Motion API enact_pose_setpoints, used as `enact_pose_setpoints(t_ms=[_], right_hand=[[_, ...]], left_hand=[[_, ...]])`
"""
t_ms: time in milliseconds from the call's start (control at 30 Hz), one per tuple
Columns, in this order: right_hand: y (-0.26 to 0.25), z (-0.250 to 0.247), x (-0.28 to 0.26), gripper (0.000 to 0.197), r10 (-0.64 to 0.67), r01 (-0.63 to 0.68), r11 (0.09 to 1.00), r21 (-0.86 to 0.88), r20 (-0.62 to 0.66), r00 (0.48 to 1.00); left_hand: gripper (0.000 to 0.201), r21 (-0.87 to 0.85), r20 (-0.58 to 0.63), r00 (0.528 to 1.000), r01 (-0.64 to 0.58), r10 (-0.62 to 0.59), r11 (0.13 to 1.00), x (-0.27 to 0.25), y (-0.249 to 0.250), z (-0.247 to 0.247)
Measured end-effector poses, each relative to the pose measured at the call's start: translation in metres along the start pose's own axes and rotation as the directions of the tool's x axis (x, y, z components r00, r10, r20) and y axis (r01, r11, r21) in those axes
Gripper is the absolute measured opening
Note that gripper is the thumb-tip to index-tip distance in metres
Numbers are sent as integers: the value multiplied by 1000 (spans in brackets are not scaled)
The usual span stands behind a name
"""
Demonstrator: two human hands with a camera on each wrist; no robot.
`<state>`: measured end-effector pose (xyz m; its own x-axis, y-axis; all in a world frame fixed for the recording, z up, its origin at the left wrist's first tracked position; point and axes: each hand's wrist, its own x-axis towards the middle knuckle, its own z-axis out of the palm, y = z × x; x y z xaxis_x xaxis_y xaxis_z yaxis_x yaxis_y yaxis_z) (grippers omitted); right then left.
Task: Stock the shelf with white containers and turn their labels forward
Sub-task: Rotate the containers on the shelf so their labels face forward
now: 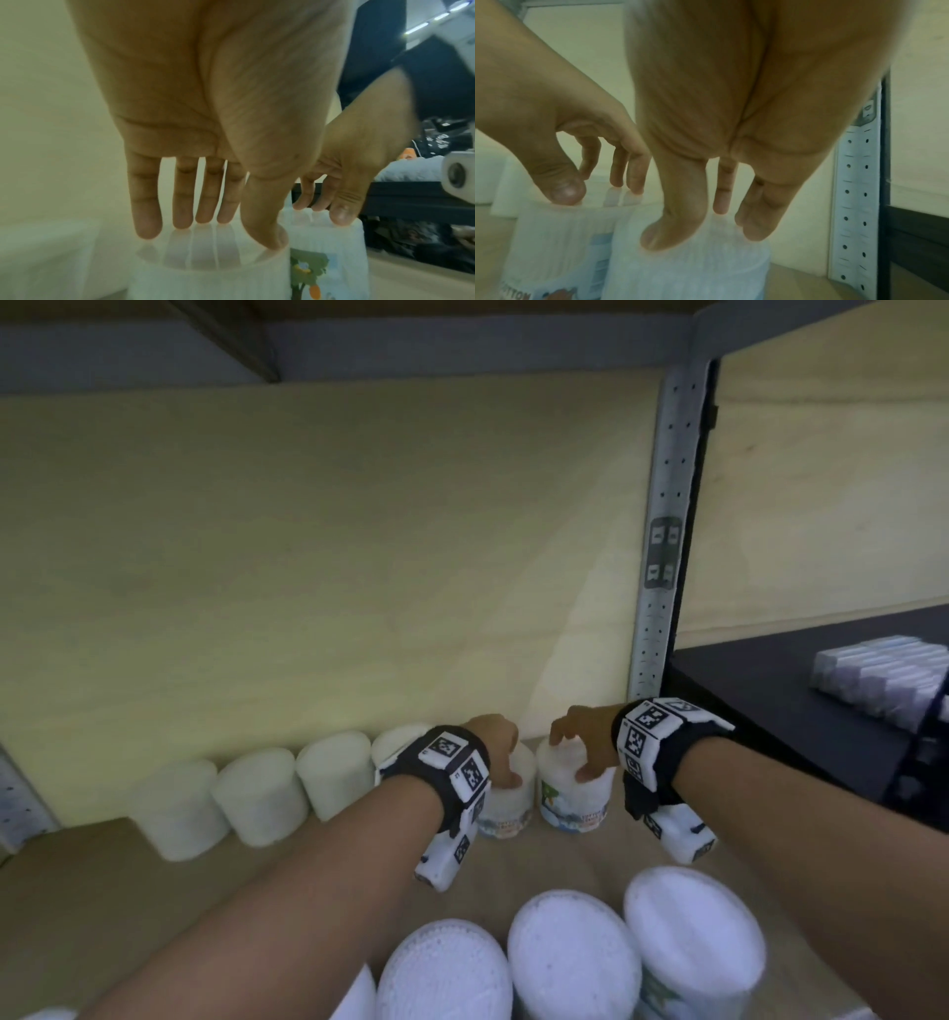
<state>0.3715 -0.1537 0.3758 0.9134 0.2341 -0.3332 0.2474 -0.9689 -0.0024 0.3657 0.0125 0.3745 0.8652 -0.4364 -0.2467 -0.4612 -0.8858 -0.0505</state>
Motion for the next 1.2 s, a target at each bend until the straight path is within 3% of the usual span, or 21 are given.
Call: enact_pose_setpoints(t_ms=[233,533,667,1200], right_hand=[[1,13,-47,64,-47,47,999,6,-32,998],[-9,17,-91,65,-78,81,987,-141,28,997],[-12,19,-103,67,-51,56,995,-77,68,996],[-18,23,-119,52,17,-14,999,42,-61,998]], left_hand=[[49,42,29,999,-27,26,999,-27,31,4],[48,26,-33,998,-45,46,999,-58,47,21],[46,28,-32,999,-39,40,999,-70,55,21],[47,-99,11,1000,1,0,995,-85,56,16]])
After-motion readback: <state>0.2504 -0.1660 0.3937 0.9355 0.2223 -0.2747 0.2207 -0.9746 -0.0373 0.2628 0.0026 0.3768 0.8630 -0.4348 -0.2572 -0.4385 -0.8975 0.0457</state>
